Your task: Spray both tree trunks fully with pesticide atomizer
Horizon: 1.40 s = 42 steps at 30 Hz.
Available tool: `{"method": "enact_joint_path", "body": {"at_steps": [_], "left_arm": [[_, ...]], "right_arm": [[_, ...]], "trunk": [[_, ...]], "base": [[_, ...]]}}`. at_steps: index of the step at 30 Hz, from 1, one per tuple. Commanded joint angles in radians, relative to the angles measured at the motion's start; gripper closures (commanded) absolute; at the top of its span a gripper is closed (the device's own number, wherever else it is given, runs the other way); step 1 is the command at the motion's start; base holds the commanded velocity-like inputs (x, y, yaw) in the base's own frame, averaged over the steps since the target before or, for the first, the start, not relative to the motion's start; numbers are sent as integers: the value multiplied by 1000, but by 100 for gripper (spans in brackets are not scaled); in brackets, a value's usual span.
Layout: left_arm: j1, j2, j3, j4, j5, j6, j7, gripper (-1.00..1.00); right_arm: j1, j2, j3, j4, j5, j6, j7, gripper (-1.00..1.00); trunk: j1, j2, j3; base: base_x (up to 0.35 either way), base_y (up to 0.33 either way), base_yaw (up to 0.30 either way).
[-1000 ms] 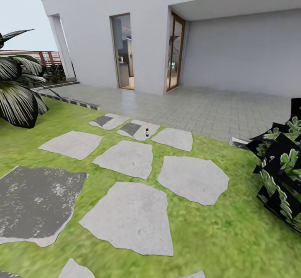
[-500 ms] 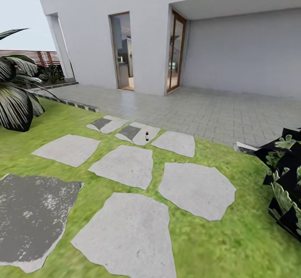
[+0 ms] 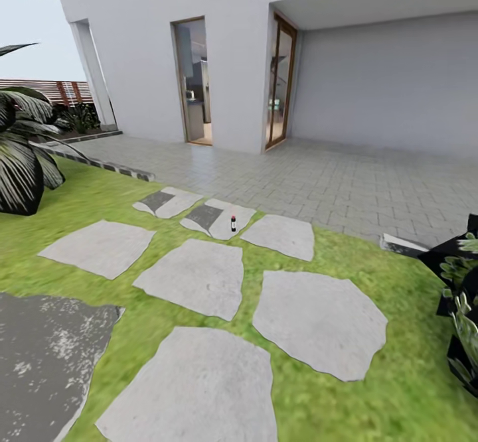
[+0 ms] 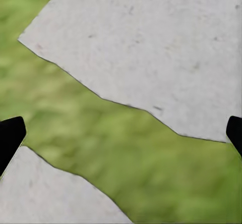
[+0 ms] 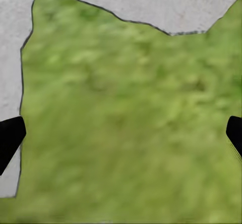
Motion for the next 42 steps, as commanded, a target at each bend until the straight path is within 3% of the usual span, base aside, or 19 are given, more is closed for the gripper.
{"method": "enact_joint_path", "body": {"at_steps": [1,42], "left_arm": [[-1,0,2,1,1,-3,1,-100],[-1,-1,2,1,1,-3,1,-100]], "right_arm": [[-1,0,-1,1,0,-3,0,-100],[-1,0,-1,1,1,-4,0,-100]], "trunk": [[0,0,-1],[0,0,-1]], "base": [[339,0,0],[339,89,0]]}}
